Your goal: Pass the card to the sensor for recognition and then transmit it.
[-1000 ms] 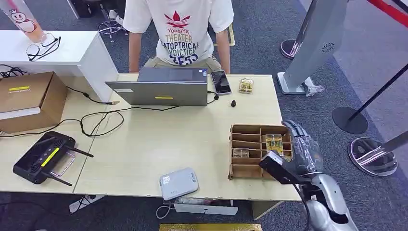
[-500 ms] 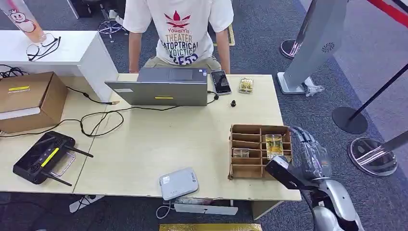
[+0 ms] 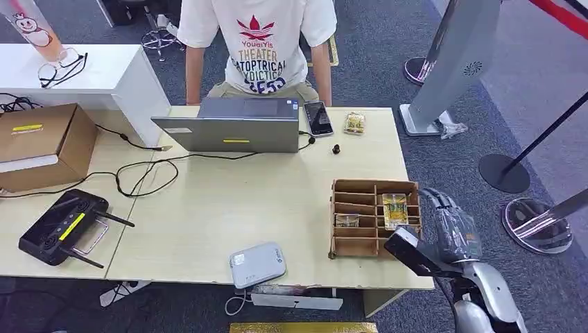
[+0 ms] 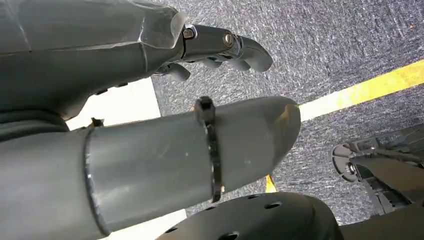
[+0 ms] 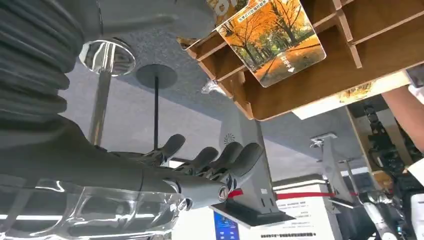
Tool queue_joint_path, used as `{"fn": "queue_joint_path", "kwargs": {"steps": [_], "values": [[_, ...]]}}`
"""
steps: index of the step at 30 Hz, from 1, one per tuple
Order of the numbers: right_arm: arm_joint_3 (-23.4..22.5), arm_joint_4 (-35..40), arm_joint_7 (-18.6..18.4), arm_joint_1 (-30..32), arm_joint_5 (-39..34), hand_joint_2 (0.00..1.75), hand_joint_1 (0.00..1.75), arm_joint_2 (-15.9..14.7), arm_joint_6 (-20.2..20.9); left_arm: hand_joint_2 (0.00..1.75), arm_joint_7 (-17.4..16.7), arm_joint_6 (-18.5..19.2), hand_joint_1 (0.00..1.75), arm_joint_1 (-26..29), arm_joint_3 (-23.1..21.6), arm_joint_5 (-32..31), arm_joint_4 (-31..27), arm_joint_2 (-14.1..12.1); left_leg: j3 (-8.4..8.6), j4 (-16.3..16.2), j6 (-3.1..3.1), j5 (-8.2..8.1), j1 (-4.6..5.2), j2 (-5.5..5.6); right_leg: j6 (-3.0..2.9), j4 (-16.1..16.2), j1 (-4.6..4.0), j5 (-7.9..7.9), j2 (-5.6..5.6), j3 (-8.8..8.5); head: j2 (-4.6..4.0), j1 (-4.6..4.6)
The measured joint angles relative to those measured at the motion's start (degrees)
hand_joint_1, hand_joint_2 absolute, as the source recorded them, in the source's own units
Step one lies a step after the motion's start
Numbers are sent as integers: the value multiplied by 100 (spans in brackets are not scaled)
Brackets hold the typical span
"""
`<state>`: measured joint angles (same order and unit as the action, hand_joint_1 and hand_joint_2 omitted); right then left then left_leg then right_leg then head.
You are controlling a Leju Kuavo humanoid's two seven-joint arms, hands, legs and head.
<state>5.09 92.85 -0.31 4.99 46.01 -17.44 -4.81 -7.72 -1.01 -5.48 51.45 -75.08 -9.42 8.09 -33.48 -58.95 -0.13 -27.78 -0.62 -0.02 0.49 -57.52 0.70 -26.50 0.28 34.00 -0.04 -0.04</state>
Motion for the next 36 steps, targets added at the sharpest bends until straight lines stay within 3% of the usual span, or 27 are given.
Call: {"fn": "queue_joint_path", "kwargs": {"steps": [3, 10, 14, 18, 36], "values": [[-28, 0, -2, 45, 0, 175, 75, 0, 44, 0, -4, 4, 0, -9, -9, -22, 0, 2, -1, 0, 0, 0, 0, 0, 0, 0, 0, 0, 0, 0, 0, 0], [-9, -92, -4, 43, 9, 175, 68, 13, 162, 0, -17, -2, 0, -23, -9, 20, 0, 2, -2, 0, 0, 0, 0, 0, 0, 0, 0, 0, 1, -1, 0, 0], [9, -173, -2, 43, 9, 175, 84, 31, 162, 0, -46, 11, 0, -33, -9, 20, 0, 0, -2, 0, 0, 0, 0, 0, 0, 0, 0, 0, 0, -1, 0, 0], [33, -271, -2, 32, 9, 175, 75, 52, 166, 0, -68, 35, 0, -41, -9, 24, 0, 0, -2, 0, 0, 0, 0, 0, 0, 0, 0, 0, 0, -1, 0, 0], [105, -566, -2, -39, -2, 175, 80, 68, 173, 0, -66, 77, 0, -41, -9, 35, 0, -15, -2, 0, 0, 0, 0, 0, 0, 0, 0, 0, 1, -1, 0, 0]]}}
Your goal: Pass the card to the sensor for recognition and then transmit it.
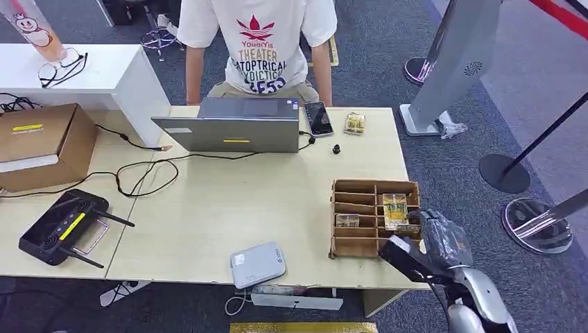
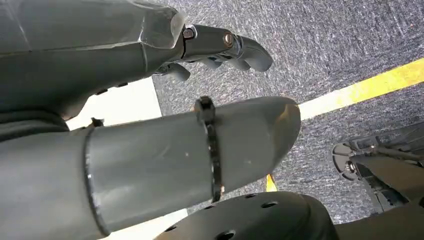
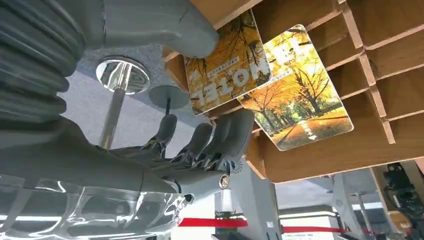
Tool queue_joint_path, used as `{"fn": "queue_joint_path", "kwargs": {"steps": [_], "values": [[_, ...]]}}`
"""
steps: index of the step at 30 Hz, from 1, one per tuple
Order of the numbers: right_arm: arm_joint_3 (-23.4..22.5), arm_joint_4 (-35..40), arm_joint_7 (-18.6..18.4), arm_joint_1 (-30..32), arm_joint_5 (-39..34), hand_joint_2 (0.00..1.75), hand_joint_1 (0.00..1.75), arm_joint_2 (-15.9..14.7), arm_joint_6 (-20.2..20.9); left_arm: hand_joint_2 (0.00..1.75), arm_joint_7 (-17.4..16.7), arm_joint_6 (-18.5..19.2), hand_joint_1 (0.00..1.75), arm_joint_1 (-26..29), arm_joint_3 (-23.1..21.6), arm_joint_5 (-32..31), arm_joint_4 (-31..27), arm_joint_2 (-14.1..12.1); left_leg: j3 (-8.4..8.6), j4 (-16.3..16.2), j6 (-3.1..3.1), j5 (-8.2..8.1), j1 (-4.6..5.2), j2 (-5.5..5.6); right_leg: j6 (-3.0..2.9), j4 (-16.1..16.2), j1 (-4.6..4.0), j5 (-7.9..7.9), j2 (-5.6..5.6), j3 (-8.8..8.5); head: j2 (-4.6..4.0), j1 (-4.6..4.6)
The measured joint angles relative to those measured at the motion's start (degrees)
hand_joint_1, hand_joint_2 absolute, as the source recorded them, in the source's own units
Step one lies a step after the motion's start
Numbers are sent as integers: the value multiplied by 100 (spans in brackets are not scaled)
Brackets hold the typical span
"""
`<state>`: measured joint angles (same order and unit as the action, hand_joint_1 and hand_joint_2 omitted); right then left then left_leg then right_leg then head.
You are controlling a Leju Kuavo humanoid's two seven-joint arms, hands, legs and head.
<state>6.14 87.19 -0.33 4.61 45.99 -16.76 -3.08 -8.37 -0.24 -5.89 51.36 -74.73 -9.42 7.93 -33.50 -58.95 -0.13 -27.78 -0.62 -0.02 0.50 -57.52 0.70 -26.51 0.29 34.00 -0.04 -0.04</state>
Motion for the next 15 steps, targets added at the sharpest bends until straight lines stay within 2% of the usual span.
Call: {"fn": "queue_joint_path", "kwargs": {"steps": [3, 5, 9, 15], "values": [[7, -55, 2, -53, -7, 175, 89, 0, 15, 0, 0, 7, 0, 0, 0, 7, 0, -7, 0, 0, 0, 0, 0, 0, 0, 0, 0, 0, 0, 0, 0, 0], [15, -103, 18, -79, -26, 175, 134, 0, 15, 0, 7, 17, 0, 2, 0, 22, 0, -13, 0, 0, 0, 0, 0, 0, 0, 0, 0, 0, 0, 0, 0, 0], [42, -184, 28, -177, -66, 175, 145, 0, 11, 0, 15, 31, 0, 2, 0, 52, 0, -39, 2, 0, 0, 0, 0, -1, 0, 0, 0, 0, -1, -1, 0, 0], [101, -260, 37, -273, -101, 175, 147, 0, 9, 0, 13, 48, 0, 4, 0, 68, 0, -59, 2, 0, 0, 0, 0, -1, 0, 0, 0, 0, -1, -1, 0, 0]]}}
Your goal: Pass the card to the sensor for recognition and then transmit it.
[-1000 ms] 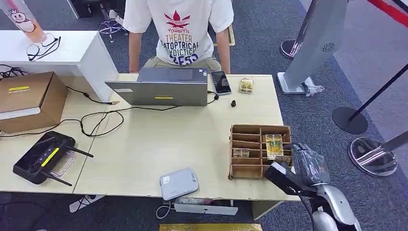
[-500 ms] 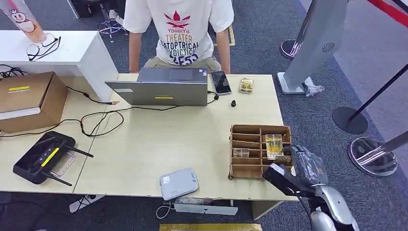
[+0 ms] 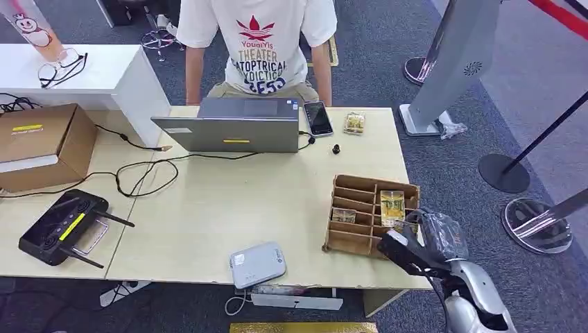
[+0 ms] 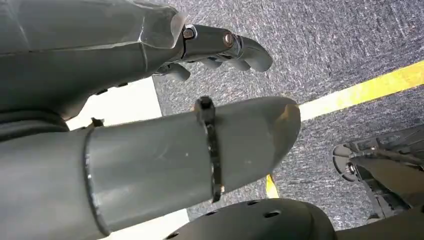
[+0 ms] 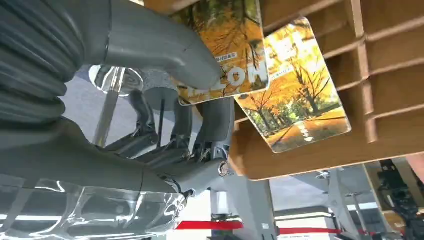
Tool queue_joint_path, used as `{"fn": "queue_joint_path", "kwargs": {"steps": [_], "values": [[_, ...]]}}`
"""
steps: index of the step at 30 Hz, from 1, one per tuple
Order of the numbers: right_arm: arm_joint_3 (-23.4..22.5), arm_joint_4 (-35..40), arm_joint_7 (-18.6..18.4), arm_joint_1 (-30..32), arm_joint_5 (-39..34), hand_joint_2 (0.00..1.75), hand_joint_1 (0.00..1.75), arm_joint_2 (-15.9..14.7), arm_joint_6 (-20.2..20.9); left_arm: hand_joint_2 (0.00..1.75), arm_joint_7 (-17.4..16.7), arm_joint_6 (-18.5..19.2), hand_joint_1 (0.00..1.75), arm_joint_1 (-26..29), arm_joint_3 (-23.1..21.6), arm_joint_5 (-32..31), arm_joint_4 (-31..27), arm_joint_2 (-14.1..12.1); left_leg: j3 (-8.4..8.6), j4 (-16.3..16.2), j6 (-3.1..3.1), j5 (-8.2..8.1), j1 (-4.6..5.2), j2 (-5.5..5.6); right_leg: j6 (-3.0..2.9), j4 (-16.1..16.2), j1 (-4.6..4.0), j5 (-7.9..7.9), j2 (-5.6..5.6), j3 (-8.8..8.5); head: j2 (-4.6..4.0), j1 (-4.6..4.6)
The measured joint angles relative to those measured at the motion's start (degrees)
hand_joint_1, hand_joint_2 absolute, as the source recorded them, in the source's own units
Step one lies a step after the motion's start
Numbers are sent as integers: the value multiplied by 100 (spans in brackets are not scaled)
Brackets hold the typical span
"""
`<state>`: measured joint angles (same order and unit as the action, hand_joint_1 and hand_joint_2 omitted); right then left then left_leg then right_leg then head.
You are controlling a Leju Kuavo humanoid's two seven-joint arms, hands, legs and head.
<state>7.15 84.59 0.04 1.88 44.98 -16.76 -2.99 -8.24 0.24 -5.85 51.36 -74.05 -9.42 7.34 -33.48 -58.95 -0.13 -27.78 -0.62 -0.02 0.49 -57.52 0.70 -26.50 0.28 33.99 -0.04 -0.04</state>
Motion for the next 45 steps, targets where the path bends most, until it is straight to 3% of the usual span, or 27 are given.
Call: {"fn": "queue_joint_path", "kwargs": {"steps": [12, 19, 38, 45], "values": [[48, -57, 0, -75, -6, 175, 147, 0, -2, 0, 2, 17, 0, 4, 2, 0, 0, -33, 2, 0, 0, 0, 0, 0, 0, 0, 0, 0, 0, -2, 0, 0], [57, -68, 0, -81, -33, 175, 155, -2, -28, 0, 52, 39, 0, 4, 2, -9, 0, -35, 2, 0, 0, 0, 0, 0, 0, 0, 0, 0, 0, -2, 0, 0], [85, -131, 171, -322, -440, 175, 150, -22, 96, 0, 105, 33, 0, 4, 2, -9, 0, -35, 3, 0, 0, 0, 0, -1, 0, 0, 0, 1, -1, -2, 0, 0], [87, 247, 339, -420, -651, 175, 147, -103, 171, 0, 103, 35, 0, -14, 2, -70, 0, -26, 0, 0, 0, 0, 0, 0, 0, 0, 0, 0, 0, -1, 0, 0]]}}
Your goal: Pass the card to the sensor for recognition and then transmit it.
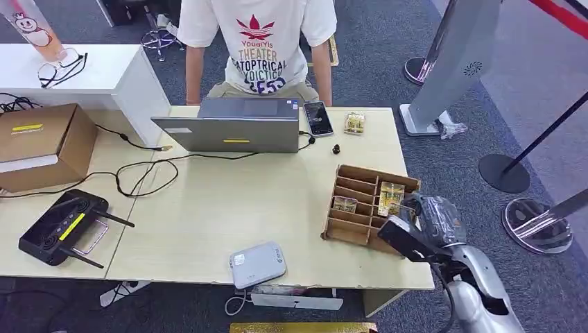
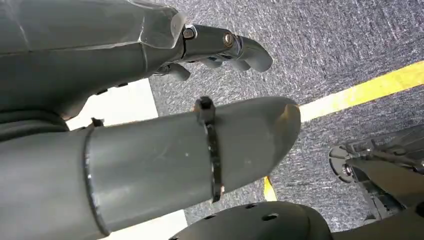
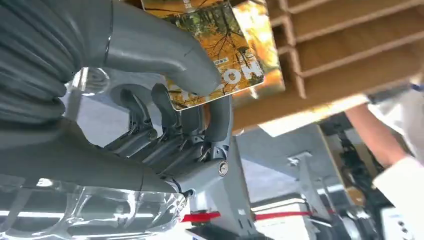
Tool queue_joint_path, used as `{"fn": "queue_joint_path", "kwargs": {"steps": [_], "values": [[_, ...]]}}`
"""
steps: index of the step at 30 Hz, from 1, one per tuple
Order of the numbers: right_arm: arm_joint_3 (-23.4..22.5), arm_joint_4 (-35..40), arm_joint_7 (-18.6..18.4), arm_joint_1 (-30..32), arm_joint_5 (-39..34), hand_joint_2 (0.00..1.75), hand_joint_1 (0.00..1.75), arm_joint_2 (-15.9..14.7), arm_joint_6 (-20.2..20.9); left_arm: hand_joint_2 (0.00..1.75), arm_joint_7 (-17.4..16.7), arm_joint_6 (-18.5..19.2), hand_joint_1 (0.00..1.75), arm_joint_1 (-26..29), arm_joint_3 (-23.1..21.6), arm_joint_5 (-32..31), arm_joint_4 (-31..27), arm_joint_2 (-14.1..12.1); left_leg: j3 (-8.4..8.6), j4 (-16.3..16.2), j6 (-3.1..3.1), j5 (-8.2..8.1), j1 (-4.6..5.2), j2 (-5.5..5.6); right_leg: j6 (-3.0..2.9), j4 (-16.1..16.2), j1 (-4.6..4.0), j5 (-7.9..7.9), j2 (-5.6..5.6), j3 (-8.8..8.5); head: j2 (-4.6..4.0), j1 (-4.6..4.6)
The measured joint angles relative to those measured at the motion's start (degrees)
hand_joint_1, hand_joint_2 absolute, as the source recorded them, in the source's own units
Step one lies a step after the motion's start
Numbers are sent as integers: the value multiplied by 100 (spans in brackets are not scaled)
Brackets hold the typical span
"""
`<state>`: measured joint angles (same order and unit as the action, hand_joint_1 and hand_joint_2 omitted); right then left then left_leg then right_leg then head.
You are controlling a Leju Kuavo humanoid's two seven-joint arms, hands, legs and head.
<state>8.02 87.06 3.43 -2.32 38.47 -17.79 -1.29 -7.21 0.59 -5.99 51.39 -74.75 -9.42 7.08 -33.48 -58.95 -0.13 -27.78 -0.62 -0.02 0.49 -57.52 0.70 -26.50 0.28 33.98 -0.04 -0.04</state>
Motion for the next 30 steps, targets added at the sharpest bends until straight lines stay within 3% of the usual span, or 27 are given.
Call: {"fn": "queue_joint_path", "kwargs": {"steps": [7, 30], "values": [[15, 57, 127, -324, -92, 175, 143, 2, 129, 0, -37, -37, 0, -18, 0, 39, 0, 17, 0, 0, 1, 1, 0, 0, 0, 0, 0, 1, 1, -1, 0, -2], [168, -22, 385, -1275, -319, 175, 155, 2, 315, 0, -33, -160, 0, -45, 0, 85, 0, 107, -1, 0, 1, 1, 0, 1, 0, 0, 0, 1, 1, 0, 0, 0]]}}
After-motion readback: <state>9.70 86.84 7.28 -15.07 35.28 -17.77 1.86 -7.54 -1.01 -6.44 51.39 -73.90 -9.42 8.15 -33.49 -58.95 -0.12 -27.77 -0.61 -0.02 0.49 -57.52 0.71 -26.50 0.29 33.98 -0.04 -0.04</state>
